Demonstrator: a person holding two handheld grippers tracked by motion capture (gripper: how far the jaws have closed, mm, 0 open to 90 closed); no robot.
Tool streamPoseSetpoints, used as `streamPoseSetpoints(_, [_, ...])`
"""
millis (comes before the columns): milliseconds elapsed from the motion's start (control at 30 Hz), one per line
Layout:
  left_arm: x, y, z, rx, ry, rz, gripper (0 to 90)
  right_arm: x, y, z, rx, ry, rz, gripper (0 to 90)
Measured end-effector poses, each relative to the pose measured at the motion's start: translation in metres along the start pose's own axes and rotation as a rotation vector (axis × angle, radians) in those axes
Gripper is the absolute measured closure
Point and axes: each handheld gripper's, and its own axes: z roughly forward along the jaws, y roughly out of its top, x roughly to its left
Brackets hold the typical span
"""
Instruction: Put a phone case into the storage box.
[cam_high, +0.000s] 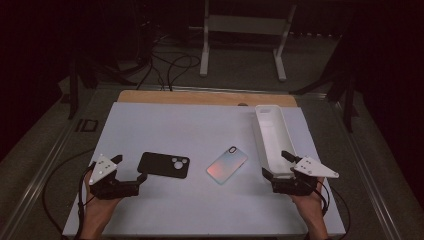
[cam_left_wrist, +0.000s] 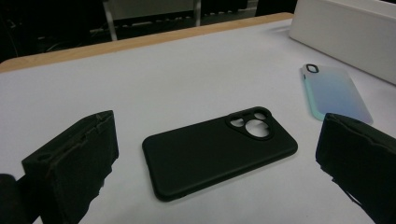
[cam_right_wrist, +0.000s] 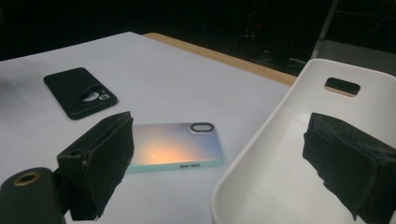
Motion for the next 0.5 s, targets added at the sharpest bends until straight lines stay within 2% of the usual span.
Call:
streamPoseSetpoints(67, [-0.001,0.000,0.002,0.002,-0.001,-0.005,0.0,0.001,0.000,0.000,0.001,0.005,-0.001,8.8])
streamPoseSetpoints(133, [-0.006,0.004,0.005,0.008,-0.019,-0.003,0.0,0.002,0.000,0.001,0.003,0.003,-0.001,8.8])
streamPoseSetpoints(300, [-0.017,0.013,0.014,0.032,-0.038,0.030,0.0,0.001,0.000,0.000,0.005,0.003,0.002,8.8])
streamPoseSetpoints(333, [-0.022,0.019,0.022,0.036,-0.051,0.047,0.0,0.001,0.000,0.000,0.004,0.003,0.001,8.8])
streamPoseSetpoints(367, [-0.022,0.019,0.022,0.036,-0.051,0.047,0.0,0.001,0.000,0.000,0.004,0.003,0.001,8.8])
streamPoseSetpoints(400, [-0.028,0.026,0.032,0.057,-0.070,0.055,0.0,0.001,0.000,0.000,0.002,0.003,0.001,8.8])
streamPoseSetpoints(500, [-0.036,0.034,0.048,0.091,-0.084,0.073,0.0,0.001,0.001,-0.001,0.000,-0.001,0.006,8.8])
